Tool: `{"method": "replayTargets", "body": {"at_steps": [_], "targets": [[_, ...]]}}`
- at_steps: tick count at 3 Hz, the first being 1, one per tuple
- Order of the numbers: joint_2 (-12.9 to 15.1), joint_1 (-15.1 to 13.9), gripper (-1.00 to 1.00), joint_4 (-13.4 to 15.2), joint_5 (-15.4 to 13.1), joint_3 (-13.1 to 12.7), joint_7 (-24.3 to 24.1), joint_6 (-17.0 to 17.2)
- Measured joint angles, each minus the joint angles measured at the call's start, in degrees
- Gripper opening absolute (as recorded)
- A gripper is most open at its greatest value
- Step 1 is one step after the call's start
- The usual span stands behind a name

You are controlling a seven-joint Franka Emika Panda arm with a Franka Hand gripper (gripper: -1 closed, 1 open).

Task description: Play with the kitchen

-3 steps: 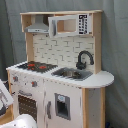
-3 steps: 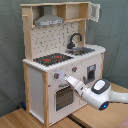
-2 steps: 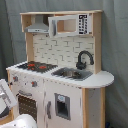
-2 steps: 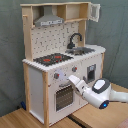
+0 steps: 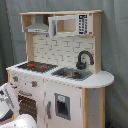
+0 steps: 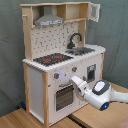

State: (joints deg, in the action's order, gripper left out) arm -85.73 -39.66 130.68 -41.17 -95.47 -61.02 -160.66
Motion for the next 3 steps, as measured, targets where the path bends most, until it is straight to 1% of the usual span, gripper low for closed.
{"method": "replayTargets", "body": {"at_steps": [1,3], "targets": [[-0.06,-0.12,1.0,0.76,-0.09,-0.51,-5.7,-0.02],[-0.06,-0.91,1.0,1.35,-0.16,-0.82,-18.13,-0.05]]}}
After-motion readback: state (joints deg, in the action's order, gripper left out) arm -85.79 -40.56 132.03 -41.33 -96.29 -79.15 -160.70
